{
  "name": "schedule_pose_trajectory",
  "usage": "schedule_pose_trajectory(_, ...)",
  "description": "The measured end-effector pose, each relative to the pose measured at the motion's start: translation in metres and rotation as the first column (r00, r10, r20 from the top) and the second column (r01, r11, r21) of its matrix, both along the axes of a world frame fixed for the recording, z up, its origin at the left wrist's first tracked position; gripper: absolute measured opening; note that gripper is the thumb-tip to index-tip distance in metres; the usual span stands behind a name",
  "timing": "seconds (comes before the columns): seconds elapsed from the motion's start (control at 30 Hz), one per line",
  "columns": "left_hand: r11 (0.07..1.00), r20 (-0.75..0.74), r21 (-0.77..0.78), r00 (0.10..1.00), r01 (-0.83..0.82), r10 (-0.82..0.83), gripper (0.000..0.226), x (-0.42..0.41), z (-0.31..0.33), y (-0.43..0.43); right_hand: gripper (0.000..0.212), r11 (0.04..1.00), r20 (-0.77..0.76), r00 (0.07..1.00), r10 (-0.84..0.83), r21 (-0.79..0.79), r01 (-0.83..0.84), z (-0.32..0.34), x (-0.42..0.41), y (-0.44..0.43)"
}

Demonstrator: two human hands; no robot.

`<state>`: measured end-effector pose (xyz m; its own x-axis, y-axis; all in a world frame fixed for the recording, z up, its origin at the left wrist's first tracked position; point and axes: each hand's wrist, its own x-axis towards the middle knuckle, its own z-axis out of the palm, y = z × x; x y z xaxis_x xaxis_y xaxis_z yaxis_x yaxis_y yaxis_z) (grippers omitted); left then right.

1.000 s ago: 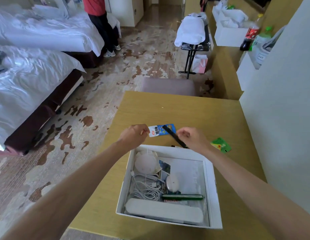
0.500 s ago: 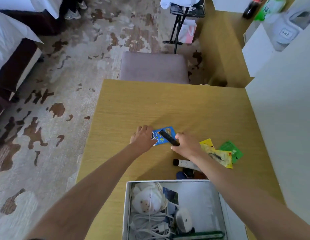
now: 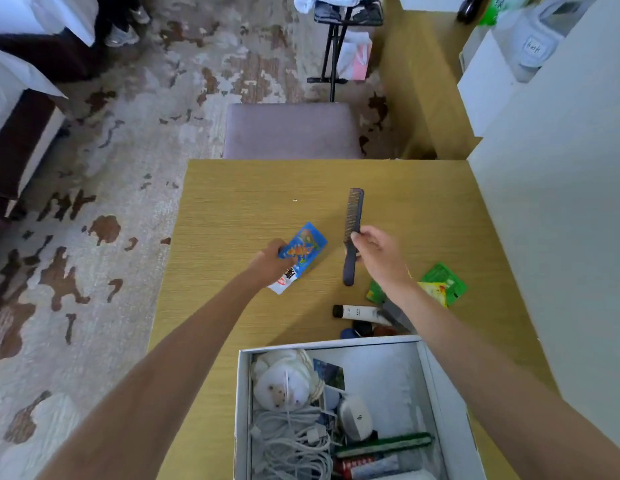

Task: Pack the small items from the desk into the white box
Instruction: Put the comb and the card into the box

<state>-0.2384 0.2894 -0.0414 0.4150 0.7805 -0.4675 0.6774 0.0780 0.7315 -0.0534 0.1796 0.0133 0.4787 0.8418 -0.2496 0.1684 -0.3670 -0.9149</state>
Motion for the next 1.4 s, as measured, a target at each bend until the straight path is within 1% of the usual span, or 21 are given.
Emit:
schedule_pose_trajectory(0.07, 0.995, 0.137, 0.022, 0.987, -0.094, 0.090, 0.012, -0.006, 0.023, -0.011, 0.017, 0.989, -0.239, 0.968, -0.070, 0.112, 0.099, 0.026, 0.002, -0.019)
schedule_pose_trajectory(0.13, 0.986, 0.235, 0.073, 0.964, -0.150, 0.129, 0.011, -0.013, 0.052, -0.029, 0.013, 0.980, -0.351, 0.936, -0.039, 0.170, 0.104, 0.047, 0.002, -0.044)
schedule_pose_trajectory(0.27, 0.979, 0.302, 0.154, 0.949, -0.137, 0.085, 0.019, -0.031, 0.109, -0.083, 0.011, 0.977, -0.342, 0.934, 0.106, 0.209, -0.035, 0.071, 0.003, -0.092)
schedule_pose_trajectory(0.37, 0.979, 0.341, 0.124, 0.933, -0.163, 0.112, 0.009, -0.052, 0.133, -0.135, 0.008, 0.967, -0.330, 0.923, 0.199, 0.220, -0.130, 0.078, 0.000, -0.123)
schedule_pose_trajectory(0.43, 0.978, 0.324, 0.113, 0.937, -0.175, 0.130, 0.012, -0.067, 0.135, -0.167, 0.007, 0.957, -0.293, 0.918, 0.267, 0.195, -0.216, 0.075, -0.008, -0.145)
schedule_pose_trajectory(0.53, 0.977, 0.283, 0.099, 0.947, -0.187, 0.152, 0.013, -0.088, 0.128, -0.202, 0.011, 0.928, -0.183, 0.912, 0.367, 0.134, -0.347, 0.068, -0.018, -0.170)
schedule_pose_trajectory(0.6, 0.976, 0.270, 0.086, 0.948, -0.198, 0.169, 0.012, -0.099, 0.122, -0.216, 0.011, 0.897, -0.088, 0.893, 0.442, 0.053, -0.439, 0.063, -0.022, -0.181)
schedule_pose_trajectory(0.67, 0.974, 0.252, 0.095, 0.951, -0.206, 0.177, 0.011, -0.108, 0.117, -0.226, 0.009, 0.848, 0.069, 0.845, 0.530, -0.052, -0.528, 0.056, -0.027, -0.188)
schedule_pose_trajectory(0.73, 0.974, 0.229, 0.110, 0.959, -0.198, 0.169, 0.012, -0.115, 0.112, -0.233, 0.011, 0.812, 0.258, 0.770, 0.583, -0.155, -0.563, 0.046, -0.033, -0.190)
schedule_pose_trajectory(0.8, 0.974, 0.185, 0.147, 0.972, -0.173, 0.145, 0.009, -0.121, 0.109, -0.237, 0.017, 0.802, 0.380, 0.707, 0.597, -0.248, -0.544, 0.035, -0.040, -0.187)
schedule_pose_trajectory(0.93, 0.959, 0.124, 0.254, 0.987, -0.128, 0.099, 0.009, -0.132, 0.109, -0.238, 0.030, 0.747, 0.520, 0.538, 0.664, -0.429, -0.507, 0.014, -0.047, -0.172)
schedule_pose_trajectory(1.0, 0.953, 0.092, 0.292, 0.994, -0.079, 0.054, 0.011, -0.135, 0.112, -0.239, 0.031, 0.741, 0.599, 0.442, 0.668, -0.476, -0.474, 0.007, -0.049, -0.168)
schedule_pose_trajectory(1.1, 0.939, 0.047, 0.343, 0.997, 0.036, -0.055, 0.011, -0.134, 0.120, -0.237, 0.024, 0.757, 0.700, 0.317, 0.640, -0.505, -0.416, 0.001, -0.052, -0.166)
schedule_pose_trajectory(1.17, 0.918, 0.001, 0.377, 0.992, 0.119, -0.129, 0.011, -0.131, 0.124, -0.233, 0.020, 0.782, 0.749, 0.276, 0.603, -0.485, -0.391, 0.001, -0.053, -0.168)
schedule_pose_trajectory(1.2, 0.909, -0.016, 0.387, 0.987, 0.155, -0.161, 0.014, -0.130, 0.126, -0.231, 0.018, 0.802, 0.763, 0.293, 0.576, -0.458, -0.385, 0.002, -0.054, -0.169)
schedule_pose_trajectory(1.23, 0.900, -0.032, 0.394, 0.981, 0.188, -0.191, 0.017, -0.128, 0.128, -0.229, 0.017, 0.833, 0.760, 0.369, 0.535, -0.401, -0.380, 0.004, -0.054, -0.170)
schedule_pose_trajectory(1.27, 0.889, -0.049, 0.401, 0.974, 0.222, -0.221, 0.019, -0.125, 0.128, -0.227, 0.017, 0.871, 0.711, 0.514, 0.479, -0.314, -0.378, 0.008, -0.055, -0.172)
schedule_pose_trajectory(1.3, 0.875, -0.070, 0.409, 0.966, 0.257, -0.251, 0.020, -0.123, 0.129, -0.226, 0.016, 0.905, 0.581, 0.697, 0.420, -0.207, -0.373, 0.015, -0.055, -0.174)
schedule_pose_trajectory(1.33, 0.859, -0.098, 0.417, 0.954, 0.297, -0.282, 0.021, -0.121, 0.129, -0.225, 0.019, 0.926, 0.379, 0.846, 0.374, -0.103, -0.362, 0.025, -0.056, -0.176)
schedule_pose_trajectory(1.37, 0.842, -0.133, 0.417, 0.940, 0.342, -0.316, 0.024, -0.119, 0.129, -0.224, 0.023, 0.936, 0.175, 0.920, 0.351, -0.023, -0.352, 0.035, -0.057, -0.179)
schedule_pose_trajectory(1.4, 0.825, -0.164, 0.409, 0.921, 0.390, -0.354, 0.027, -0.118, 0.130, -0.223, 0.029, 0.932, 0.039, 0.932, 0.360, 0.029, -0.362, 0.044, -0.057, -0.182)
